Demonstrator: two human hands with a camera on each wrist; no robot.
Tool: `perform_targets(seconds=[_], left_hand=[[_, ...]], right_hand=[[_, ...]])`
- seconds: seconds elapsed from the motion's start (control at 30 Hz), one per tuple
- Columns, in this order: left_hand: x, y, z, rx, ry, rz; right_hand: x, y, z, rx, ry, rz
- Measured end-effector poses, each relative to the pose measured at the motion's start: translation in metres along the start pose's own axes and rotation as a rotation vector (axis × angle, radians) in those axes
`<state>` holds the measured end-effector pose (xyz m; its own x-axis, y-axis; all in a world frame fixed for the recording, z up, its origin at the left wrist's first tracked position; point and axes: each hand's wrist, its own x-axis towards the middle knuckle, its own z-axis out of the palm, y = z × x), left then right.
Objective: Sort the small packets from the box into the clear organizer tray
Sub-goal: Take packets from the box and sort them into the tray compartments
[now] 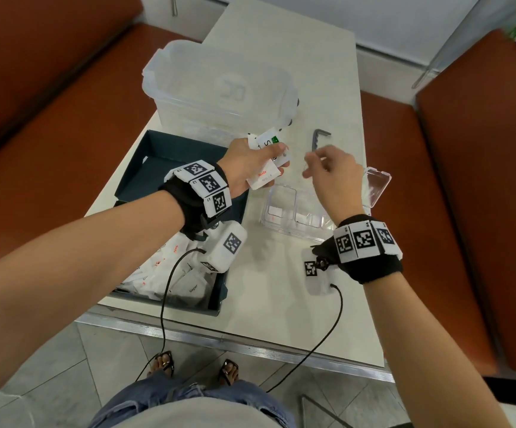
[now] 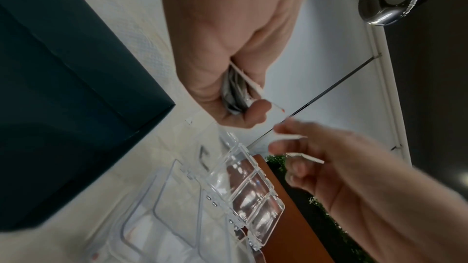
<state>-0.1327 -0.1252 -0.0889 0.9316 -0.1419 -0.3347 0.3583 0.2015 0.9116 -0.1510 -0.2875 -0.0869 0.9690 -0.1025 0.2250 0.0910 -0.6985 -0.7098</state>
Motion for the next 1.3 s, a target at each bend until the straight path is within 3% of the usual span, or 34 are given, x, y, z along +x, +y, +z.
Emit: perform_targets(seconds=[0.17,0.5,0.67,0.77,0.97,1.13,1.3], left_hand=[[-0.001,0.002,0.013,-0.069,0.03,0.023],[-0.005,0.004,0.018,-0.12,0.121,-0.003],[-0.009,0.007,0.009,-0.23,0.117,0.013],[-0.011,0.007,0.008,-0.244,0.137,0.027],[-0.013,0.007,0.004,-0.242,0.14,0.029],[-0.007,0.011,-0.007,-0.198,0.103,0.026],[0.0,0.015,-0.019,-0.181,0.053,0.028]], right_hand=[[-0.019,-0.035,0.008,0.191,-0.138,0.103],[-0.002,-0.02,-0.022,0.522,-0.192,0.245],[0.021,0.007,-0.019,0.161,-0.197,0.168],[0.026,0.019,0.007,-0.145,-0.318,0.049],[0.027,0.028,0.052,-0.603,-0.432,0.027],[0.022,0.037,0.071,-0.851,-0.508,-0.013],[0.021,0.043,0.076,-0.945,-0.542,-0.033]])
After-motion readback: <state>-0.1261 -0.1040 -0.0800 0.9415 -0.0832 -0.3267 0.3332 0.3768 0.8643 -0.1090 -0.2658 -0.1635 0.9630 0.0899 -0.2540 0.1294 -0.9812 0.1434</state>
